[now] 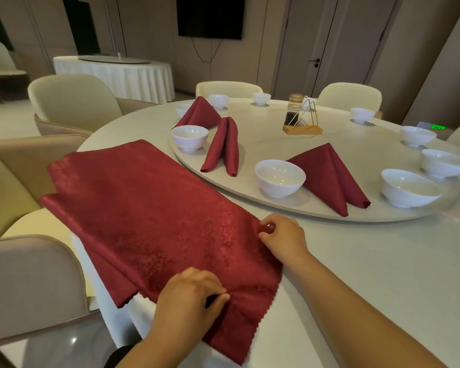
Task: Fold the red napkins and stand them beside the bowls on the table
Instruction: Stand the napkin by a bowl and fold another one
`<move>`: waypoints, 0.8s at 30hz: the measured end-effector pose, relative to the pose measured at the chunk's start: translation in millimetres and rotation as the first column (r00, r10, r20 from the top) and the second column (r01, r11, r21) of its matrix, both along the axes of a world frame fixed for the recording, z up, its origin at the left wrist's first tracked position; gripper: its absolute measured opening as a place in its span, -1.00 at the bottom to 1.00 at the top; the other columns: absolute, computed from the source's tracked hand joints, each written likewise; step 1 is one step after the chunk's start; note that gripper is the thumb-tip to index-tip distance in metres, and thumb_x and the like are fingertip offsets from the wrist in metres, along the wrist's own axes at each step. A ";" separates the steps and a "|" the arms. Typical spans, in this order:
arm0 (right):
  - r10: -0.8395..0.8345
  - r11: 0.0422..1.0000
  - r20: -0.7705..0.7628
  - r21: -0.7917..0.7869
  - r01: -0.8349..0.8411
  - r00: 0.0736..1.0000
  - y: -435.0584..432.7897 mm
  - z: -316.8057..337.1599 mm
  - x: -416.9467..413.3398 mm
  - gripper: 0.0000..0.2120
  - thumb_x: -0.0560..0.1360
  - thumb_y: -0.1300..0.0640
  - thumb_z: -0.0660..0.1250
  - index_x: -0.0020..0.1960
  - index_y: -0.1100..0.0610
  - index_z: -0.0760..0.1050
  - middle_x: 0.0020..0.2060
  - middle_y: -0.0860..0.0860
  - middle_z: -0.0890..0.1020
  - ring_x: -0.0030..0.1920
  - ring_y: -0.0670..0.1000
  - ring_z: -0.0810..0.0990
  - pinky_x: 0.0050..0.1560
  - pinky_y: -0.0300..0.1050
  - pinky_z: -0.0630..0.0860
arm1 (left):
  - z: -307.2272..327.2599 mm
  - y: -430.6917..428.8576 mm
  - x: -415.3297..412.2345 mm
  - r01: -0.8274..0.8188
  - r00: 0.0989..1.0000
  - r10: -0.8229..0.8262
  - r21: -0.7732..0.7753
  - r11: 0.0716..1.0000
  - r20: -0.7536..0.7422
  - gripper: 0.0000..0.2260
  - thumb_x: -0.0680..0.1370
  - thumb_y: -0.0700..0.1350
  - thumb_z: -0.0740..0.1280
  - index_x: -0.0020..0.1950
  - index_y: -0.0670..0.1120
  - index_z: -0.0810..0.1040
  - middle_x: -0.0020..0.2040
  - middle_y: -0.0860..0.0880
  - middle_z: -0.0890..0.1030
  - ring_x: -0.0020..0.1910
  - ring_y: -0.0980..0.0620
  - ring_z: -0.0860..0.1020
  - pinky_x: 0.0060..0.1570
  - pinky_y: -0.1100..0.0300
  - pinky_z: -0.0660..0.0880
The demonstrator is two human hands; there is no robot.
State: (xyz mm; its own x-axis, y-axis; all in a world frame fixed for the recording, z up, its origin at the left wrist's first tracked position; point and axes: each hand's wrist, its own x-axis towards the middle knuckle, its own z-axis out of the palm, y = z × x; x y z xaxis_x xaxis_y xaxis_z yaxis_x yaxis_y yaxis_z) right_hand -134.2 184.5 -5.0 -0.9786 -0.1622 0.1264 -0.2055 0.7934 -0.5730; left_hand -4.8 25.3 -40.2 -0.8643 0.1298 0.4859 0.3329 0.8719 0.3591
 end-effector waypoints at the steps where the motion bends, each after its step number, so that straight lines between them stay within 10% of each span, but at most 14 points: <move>1: -0.010 0.992 0.010 -0.127 0.011 1.000 3.0 1.4 0.6 -0.84 0.45 0.24 0.29 -0.17 -0.02 0.51 -0.18 -0.10 0.56 0.11 0.04 0.46 0.02 -0.21 0.34 | 0.9 2.9 0.4 0.014 1.000 -0.014 -0.010 1.000 0.022 -0.71 0.36 0.14 0.17 -0.44 0.12 0.60 -0.38 0.28 0.56 -0.31 0.25 0.42 -0.35 0.46 0.34; 7: 0.124 0.921 -0.089 -0.359 -0.148 0.988 22.4 34.1 19.6 -0.68 0.43 0.32 0.33 -0.35 -0.06 0.43 -0.33 -0.20 0.51 -0.25 -0.25 0.48 -0.23 -0.57 0.32 | 37.2 -2.3 -43.5 -0.007 0.999 0.008 0.028 1.000 -0.036 -0.62 0.44 0.09 0.18 0.09 -0.06 0.63 0.06 -0.01 0.64 0.05 0.06 0.57 0.00 0.25 0.48; 11: 0.259 0.879 -0.097 -0.388 -0.276 0.961 30.8 54.9 36.2 -0.69 0.42 0.36 0.34 -0.33 -0.02 0.46 -0.35 -0.17 0.53 -0.28 -0.32 0.50 -0.18 -0.51 0.39 | 70.0 -2.8 -92.3 0.067 0.983 -0.036 -0.170 0.983 0.178 -0.41 0.52 -0.02 0.31 0.49 -0.01 0.13 0.48 0.02 0.19 0.46 0.07 0.13 0.40 0.19 -0.02; 15: 0.255 0.834 -0.062 -0.490 -0.252 0.965 46.4 65.3 46.7 -0.73 0.44 0.37 0.32 -0.28 0.03 0.45 -0.35 -0.08 0.51 -0.43 -0.23 0.46 -0.41 -0.43 0.37 | 78.7 -15.2 -116.3 0.111 0.958 -0.050 -0.205 0.972 0.282 -0.74 0.53 -0.01 0.30 0.19 -0.01 0.54 0.14 0.09 0.55 0.22 0.20 0.41 0.38 0.16 0.03; 19: 0.076 0.813 -0.009 -0.578 -0.068 0.997 57.3 63.0 44.2 -0.78 0.44 0.33 0.33 -0.16 0.02 0.44 -0.32 -0.07 0.49 -0.49 -0.23 0.44 -0.44 -0.46 0.34 | 88.1 -31.1 -109.0 0.121 0.962 -0.110 -0.029 0.992 0.248 -0.84 0.50 -0.04 0.36 -0.13 -0.12 0.62 -0.35 0.22 0.52 -0.29 0.19 0.48 -0.08 0.17 0.44; 24: 0.289 0.836 0.288 -0.541 -0.094 0.913 44.6 59.1 53.0 -0.57 0.39 0.15 0.43 0.16 -0.08 0.32 -0.01 -0.12 0.49 -0.01 -0.24 0.48 -0.13 -0.41 0.42 | 130.8 -30.5 -81.2 0.016 1.000 -0.015 0.087 0.996 -0.014 -0.67 0.33 0.20 0.22 -0.16 0.03 0.65 -0.32 0.27 0.55 -0.20 0.14 0.54 -0.16 0.21 0.41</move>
